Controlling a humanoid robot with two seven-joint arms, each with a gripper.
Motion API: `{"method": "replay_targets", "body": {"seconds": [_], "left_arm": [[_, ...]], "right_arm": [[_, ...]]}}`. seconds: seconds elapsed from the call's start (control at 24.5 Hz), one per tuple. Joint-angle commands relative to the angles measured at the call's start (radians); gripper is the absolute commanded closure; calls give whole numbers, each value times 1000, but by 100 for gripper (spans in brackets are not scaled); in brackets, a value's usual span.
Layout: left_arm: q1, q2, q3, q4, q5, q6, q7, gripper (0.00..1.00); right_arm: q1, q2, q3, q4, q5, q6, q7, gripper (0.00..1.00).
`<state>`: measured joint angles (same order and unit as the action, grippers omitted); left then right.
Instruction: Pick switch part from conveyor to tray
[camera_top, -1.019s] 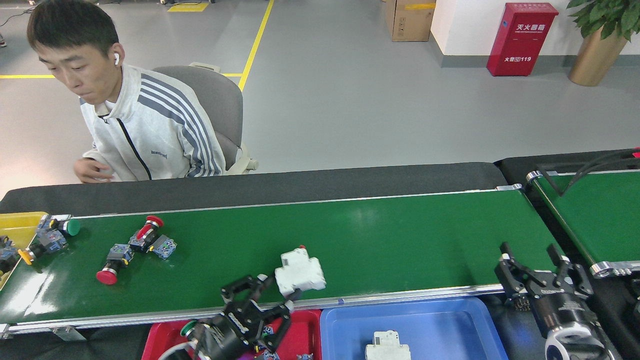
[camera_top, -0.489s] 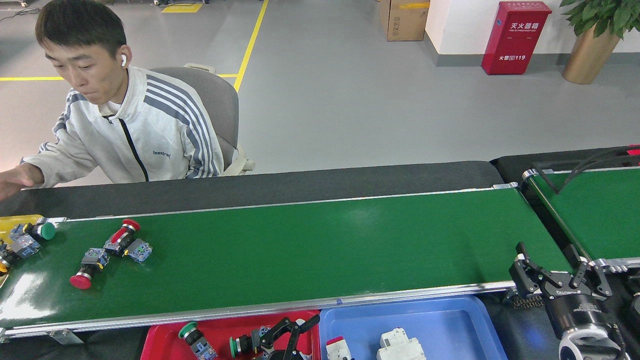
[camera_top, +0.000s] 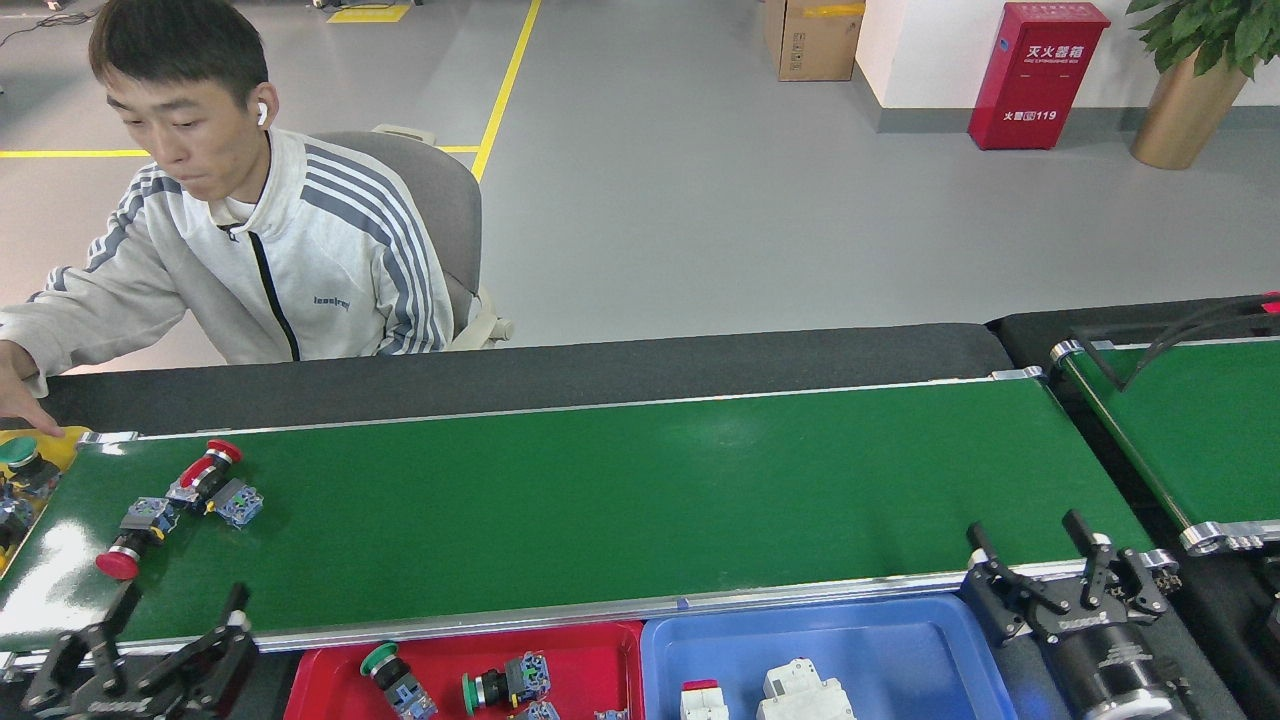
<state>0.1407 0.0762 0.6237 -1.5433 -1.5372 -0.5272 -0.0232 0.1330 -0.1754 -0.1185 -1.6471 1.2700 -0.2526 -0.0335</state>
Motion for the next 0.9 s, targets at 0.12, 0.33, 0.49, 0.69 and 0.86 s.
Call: {"method": "replay_targets", "body": {"seconds": [0.12,0.33,0.49,0.69,0.86], "left_arm": [[-44,102,14,109,51,0,9,0],[-194,254,7,385,71,4,37,0],[-283,355,-36,569,68,7,106,0],[-435,409,-90,798,63,19,141,0],[-647,470,-328,1115,63,237,272,1]], "right_arm": [[37,-4,-1,-39,0,-60,0,2],[39,1,-1,-34,-1,-60,0,2],[48,2,-1,-34,-1,-62,0,2],[46,13,-1,-34,-3,-63,0,2],[46,14,0,-33,-3,-63,0,2]]}}
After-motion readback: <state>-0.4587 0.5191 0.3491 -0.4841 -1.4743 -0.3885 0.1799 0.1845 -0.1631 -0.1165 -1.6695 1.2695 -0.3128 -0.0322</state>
